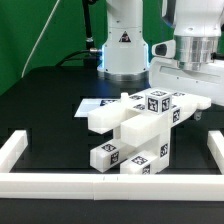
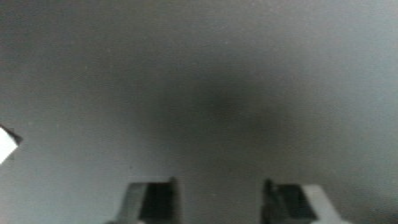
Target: Assemble chair
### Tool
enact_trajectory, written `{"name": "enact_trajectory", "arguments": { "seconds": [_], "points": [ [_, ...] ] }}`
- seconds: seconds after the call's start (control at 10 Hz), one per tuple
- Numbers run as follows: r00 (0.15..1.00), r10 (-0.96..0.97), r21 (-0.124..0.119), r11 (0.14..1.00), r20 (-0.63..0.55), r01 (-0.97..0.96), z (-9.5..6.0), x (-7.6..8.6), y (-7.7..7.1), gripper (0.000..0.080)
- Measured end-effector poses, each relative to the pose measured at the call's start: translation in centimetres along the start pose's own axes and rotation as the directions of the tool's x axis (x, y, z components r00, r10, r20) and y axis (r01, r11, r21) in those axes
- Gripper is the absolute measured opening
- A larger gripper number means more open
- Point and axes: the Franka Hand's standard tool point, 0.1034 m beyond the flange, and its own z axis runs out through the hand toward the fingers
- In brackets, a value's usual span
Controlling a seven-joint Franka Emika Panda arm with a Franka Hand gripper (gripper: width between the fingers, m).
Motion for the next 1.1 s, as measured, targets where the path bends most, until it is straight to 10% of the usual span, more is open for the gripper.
{"name": "enact_trajectory", "arguments": {
  "seconds": [0.7, 1.1],
  "points": [
    [1.000, -0.022, 0.000, 1.000, 0.000, 0.022, -0.1, 0.2, 0.0, 0.0001],
    [0.992, -0.124, 0.002, 0.992, 0.023, 0.124, -1.4, 4.3, 0.6, 0.0425]
  ]
}}
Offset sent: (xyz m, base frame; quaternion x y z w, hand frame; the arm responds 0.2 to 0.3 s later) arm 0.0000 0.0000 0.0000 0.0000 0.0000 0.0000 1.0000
